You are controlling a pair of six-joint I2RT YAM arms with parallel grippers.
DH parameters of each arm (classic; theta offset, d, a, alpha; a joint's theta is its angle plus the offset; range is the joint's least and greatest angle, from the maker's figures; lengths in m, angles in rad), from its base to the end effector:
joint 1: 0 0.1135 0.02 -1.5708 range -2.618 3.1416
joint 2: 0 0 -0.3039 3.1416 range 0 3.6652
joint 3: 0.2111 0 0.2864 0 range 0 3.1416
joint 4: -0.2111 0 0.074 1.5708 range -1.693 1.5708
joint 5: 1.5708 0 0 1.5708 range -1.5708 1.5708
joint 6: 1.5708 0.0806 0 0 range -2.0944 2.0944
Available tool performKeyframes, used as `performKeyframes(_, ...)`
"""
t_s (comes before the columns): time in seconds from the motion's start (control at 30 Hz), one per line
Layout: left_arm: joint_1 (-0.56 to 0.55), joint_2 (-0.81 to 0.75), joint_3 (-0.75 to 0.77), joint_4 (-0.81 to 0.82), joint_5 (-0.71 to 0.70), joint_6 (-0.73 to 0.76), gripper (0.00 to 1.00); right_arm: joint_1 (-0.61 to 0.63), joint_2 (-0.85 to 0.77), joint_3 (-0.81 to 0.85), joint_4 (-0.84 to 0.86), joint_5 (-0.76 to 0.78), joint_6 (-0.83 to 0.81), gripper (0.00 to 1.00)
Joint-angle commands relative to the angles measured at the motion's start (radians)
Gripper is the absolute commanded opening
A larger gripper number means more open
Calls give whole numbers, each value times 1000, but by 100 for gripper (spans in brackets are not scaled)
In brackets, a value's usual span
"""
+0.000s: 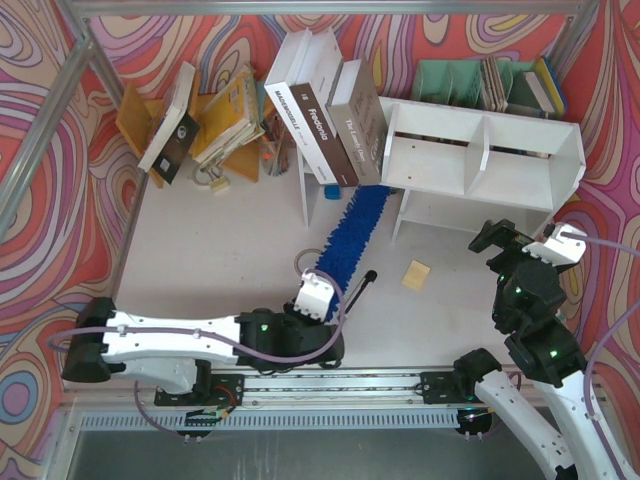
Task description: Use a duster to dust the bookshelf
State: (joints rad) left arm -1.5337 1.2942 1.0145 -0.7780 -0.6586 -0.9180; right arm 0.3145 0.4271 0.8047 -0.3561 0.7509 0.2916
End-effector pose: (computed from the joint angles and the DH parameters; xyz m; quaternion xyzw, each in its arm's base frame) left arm 0.0601 -0.2883 0.2662 0.1992 0.8971 -0.1202 0.3756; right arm 0.1259 -0.0169 0.4013 0.2546 0.6537 -0.0464 0.7111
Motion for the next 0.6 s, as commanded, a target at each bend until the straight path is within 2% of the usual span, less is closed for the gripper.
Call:
performKeyframes(0.0, -60, -100, -58, -143, -123, -108, 0, -1, 6, -4, 28, 10, -12, 99)
performKeyframes(0.27, -203, -147, -43, -312, -169, -197, 0, 0, 11, -2, 25, 19, -13, 99)
performKeyframes(0.57, -475, -133, 15, -475, -259, -381, 0, 0, 32, 2, 30, 28, -19, 99)
